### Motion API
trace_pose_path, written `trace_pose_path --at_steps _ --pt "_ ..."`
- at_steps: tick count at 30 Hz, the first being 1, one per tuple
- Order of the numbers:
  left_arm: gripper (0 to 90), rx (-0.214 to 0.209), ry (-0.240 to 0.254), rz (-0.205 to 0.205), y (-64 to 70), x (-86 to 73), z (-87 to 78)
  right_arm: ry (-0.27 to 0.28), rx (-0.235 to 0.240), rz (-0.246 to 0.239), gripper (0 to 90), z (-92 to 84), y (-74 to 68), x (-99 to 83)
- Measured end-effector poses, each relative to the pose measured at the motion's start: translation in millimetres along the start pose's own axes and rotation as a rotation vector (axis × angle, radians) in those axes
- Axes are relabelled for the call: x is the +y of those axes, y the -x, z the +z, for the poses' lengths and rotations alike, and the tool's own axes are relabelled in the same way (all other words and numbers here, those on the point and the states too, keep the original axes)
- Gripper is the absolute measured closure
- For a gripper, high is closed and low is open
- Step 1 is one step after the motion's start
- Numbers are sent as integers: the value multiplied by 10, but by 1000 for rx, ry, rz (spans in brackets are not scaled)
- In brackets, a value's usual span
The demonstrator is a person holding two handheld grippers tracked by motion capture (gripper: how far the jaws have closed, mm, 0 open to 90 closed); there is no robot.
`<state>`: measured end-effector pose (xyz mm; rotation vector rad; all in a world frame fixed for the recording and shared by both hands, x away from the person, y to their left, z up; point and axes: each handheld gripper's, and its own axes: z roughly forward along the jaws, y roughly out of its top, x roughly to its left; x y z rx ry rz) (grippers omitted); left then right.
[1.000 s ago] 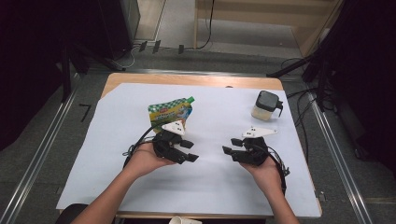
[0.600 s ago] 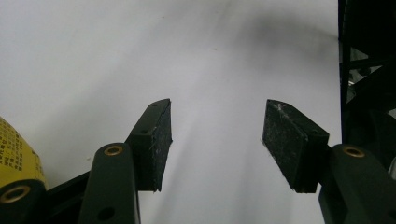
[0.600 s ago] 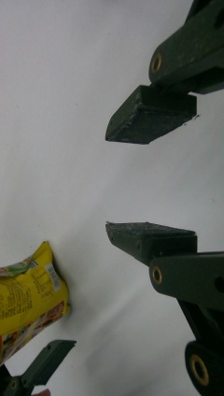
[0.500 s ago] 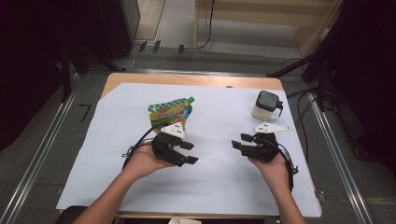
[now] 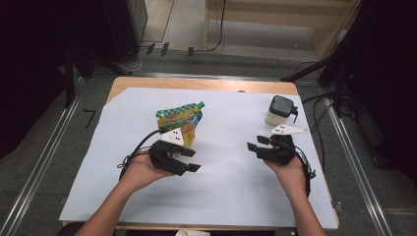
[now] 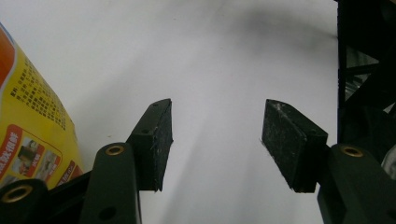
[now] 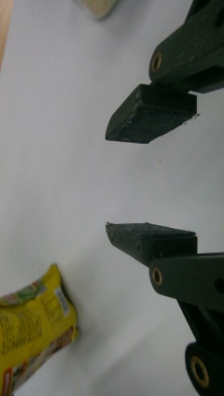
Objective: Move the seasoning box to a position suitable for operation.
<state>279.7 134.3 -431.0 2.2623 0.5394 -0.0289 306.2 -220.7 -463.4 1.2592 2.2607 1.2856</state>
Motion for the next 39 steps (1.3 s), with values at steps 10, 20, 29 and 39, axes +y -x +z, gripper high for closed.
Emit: trace_pose_path --at_steps 10,20,29,39 --pt "432 -4 9 -9 10 -22 -20 20 -100 63 460 -79 264 -5" --pt "414 -63 2 15 55 2 113 47 -308 234 281 69 678 -21" --pt "415 -81 -6 21 68 18 180 44 -416 282 209 306 822 72" --pt "414 -114 -21 35 103 50 280 110 -533 339 147 551 862 118"
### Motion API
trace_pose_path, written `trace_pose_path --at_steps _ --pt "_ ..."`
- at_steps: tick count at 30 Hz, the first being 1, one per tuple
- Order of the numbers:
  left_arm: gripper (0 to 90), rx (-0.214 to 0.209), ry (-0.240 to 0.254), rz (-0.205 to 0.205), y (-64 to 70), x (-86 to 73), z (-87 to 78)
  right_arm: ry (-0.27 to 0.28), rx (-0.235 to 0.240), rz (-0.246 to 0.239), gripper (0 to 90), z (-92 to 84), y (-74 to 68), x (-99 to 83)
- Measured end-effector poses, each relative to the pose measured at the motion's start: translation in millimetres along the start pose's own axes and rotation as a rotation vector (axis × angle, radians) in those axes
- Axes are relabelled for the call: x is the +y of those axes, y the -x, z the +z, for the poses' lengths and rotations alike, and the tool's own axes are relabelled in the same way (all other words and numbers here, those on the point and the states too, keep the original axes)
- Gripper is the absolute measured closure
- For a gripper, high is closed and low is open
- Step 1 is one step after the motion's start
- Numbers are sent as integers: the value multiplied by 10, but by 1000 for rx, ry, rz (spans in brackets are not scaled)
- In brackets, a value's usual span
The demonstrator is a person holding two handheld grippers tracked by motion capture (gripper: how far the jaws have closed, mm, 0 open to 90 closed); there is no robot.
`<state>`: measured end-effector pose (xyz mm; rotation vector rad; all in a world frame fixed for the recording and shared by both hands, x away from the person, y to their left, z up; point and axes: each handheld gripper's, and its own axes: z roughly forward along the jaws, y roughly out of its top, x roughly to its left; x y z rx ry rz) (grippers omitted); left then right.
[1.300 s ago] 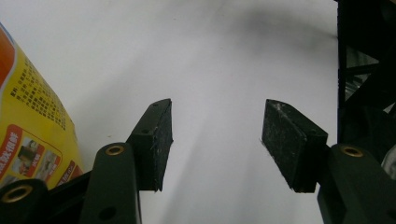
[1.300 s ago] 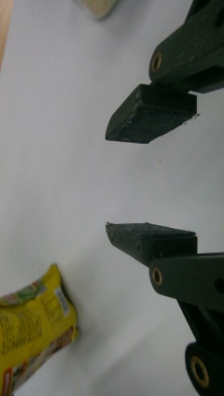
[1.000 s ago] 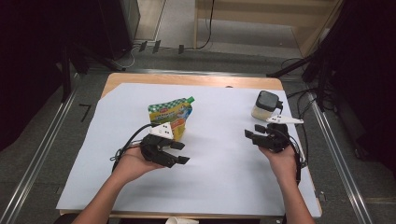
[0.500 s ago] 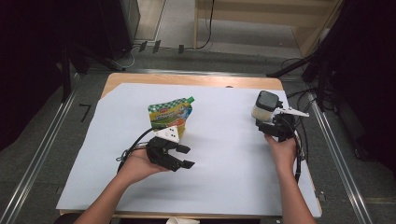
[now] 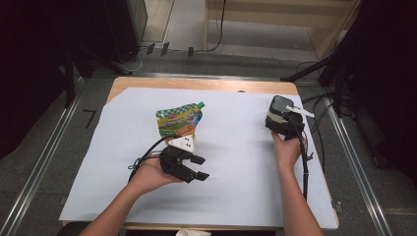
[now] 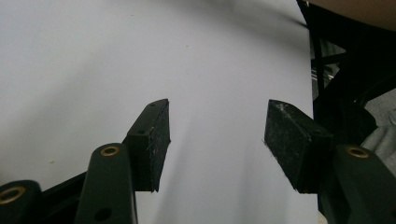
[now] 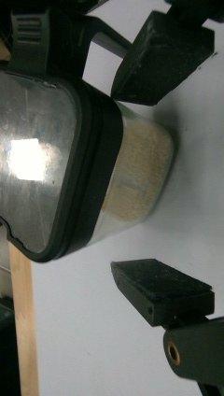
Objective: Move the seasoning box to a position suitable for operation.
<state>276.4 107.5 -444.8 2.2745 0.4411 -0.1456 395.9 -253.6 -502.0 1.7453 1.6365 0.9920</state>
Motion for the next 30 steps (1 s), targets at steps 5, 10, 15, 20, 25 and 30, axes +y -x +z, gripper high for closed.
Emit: trace_pose_path --at_steps 5,10,15,20,25,30 --pt "414 -38 12 -7 5 27 30 40 -108 54 133 167 -103 -6" --pt "414 -43 14 0 4 36 38 61 -159 54 120 252 -143 19" --pt "413 -41 7 -9 4 28 61 85 -163 72 107 350 -128 21" --pt "413 -44 7 -7 7 27 65 94 -184 73 107 404 -137 29" --pt "413 -42 1 -6 -3 26 64 97 -185 76 105 453 -126 56" --pt "413 -42 3 -8 -12 22 63 91 -183 64 115 457 -123 63"
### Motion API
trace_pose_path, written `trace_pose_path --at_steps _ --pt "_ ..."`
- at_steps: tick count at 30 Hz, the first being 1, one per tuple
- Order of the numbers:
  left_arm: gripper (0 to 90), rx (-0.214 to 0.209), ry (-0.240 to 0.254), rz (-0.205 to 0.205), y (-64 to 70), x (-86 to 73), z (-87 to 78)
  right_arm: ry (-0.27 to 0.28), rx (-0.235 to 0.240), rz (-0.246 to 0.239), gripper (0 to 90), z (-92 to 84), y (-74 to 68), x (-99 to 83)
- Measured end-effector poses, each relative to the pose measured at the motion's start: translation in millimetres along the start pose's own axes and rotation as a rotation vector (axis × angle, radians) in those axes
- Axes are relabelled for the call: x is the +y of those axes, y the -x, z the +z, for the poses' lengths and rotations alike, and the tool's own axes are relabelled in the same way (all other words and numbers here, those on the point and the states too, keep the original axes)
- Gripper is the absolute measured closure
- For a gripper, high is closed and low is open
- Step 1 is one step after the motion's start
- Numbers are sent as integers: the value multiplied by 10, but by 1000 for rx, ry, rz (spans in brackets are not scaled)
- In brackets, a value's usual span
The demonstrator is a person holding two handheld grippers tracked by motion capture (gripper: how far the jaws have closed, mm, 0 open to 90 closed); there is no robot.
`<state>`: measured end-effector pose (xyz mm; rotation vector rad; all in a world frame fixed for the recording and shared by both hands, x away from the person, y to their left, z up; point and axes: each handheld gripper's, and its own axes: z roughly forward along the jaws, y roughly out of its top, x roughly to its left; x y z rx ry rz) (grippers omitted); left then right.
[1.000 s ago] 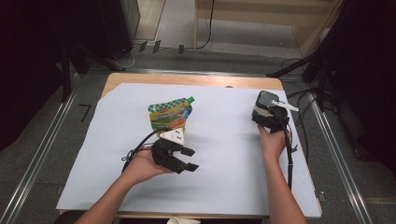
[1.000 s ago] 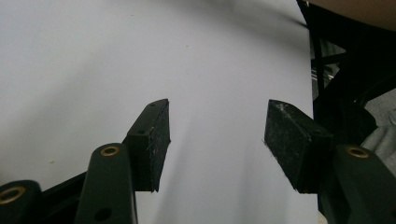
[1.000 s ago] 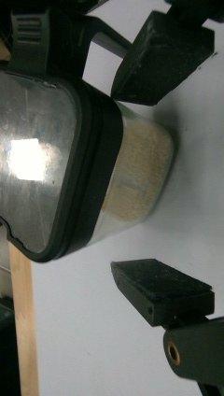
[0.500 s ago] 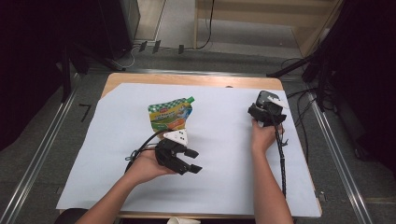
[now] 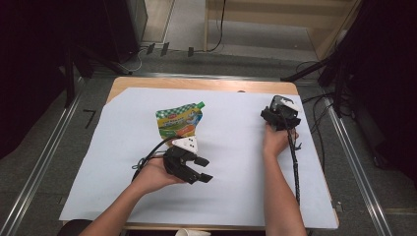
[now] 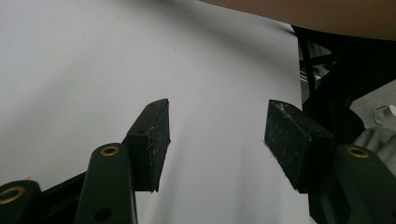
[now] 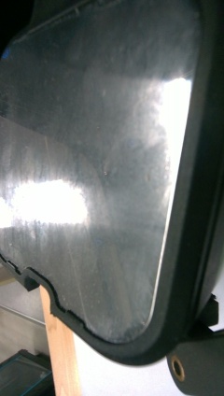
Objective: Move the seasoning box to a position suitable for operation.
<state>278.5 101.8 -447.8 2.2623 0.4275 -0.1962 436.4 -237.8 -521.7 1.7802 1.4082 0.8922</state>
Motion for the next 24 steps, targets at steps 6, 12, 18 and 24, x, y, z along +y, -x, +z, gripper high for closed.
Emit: trace_pose_path --at_steps 6,12,18,24 --pt "413 -5 1 -7 -19 -13 7 -8 1 -12 136 -31 9 16" --pt "414 -5 -4 -13 -59 -26 18 -35 43 -29 150 -82 69 44" --pt "415 -1 2 -23 -60 -33 2 -42 87 -47 152 -114 78 42" --pt "415 2 4 -21 -58 -33 -6 -29 119 -66 154 -192 49 43"
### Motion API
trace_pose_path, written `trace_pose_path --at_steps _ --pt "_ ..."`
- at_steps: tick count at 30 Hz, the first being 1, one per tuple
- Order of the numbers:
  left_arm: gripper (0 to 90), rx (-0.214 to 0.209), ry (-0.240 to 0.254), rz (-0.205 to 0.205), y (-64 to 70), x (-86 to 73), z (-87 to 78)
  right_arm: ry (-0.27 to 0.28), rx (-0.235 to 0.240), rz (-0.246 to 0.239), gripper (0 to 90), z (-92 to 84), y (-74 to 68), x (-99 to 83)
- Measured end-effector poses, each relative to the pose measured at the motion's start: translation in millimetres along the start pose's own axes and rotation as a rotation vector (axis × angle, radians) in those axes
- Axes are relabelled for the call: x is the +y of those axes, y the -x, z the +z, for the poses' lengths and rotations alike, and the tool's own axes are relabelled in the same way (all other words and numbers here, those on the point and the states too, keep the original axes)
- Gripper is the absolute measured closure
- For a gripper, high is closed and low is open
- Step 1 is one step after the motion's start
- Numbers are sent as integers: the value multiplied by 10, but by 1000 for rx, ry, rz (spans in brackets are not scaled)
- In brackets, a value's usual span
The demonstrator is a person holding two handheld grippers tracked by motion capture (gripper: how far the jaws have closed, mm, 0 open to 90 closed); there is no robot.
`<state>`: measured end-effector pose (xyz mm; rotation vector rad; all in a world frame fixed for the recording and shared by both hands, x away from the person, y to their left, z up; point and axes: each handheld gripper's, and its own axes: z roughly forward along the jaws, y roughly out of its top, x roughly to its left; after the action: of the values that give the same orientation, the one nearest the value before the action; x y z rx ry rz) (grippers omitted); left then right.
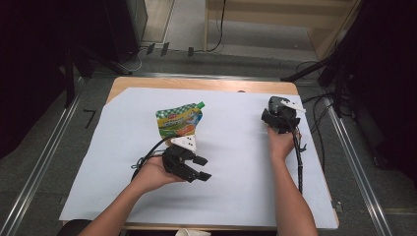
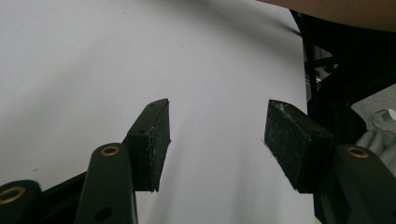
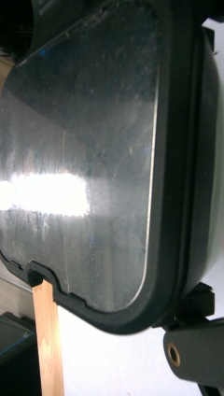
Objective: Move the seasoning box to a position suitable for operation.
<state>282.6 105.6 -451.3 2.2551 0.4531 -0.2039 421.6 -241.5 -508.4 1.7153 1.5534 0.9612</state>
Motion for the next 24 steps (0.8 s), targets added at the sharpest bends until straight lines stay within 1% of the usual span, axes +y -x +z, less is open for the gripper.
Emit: trace_pose_path --at_steps 4,5,6,7,9,11,13,14,15,16,17,18,24 --pt "415 0 -1 -2 2 0 3 9 17 -17 155 -75 3 29" --pt "415 0 -1 -3 3 -1 7 5 32 -28 155 -128 16 48" --pt "415 0 -2 0 4 0 8 5 32 -28 155 -128 16 48" --pt "415 -1 -1 3 5 -1 9 0 42 -33 155 -150 26 56" --pt "415 -1 -5 -1 16 -1 20 -10 58 -66 155 -210 51 65" --pt "416 0 -6 -2 18 0 25 -17 65 -68 155 -232 53 64" --pt "415 1 -8 -1 17 0 34 -24 87 -89 155 -282 48 51" --pt "415 1 -12 -3 10 1 39 -27 106 -112 155 -346 15 27" --pt "415 -1 -11 -10 9 -1 44 -24 120 -119 155 -378 -3 11" --pt "415 -1 -11 -10 9 -1 44 -24 120 -119 155 -378 -3 11" --pt "416 -4 -12 -17 14 -3 51 -25 149 -133 155 -436 -41 -18" --pt "416 -4 -12 -17 14 -3 51 -25 149 -133 155 -436 -41 -18" --pt "416 1 -11 -19 12 -3 46 -28 216 -181 156 -581 -184 -83"
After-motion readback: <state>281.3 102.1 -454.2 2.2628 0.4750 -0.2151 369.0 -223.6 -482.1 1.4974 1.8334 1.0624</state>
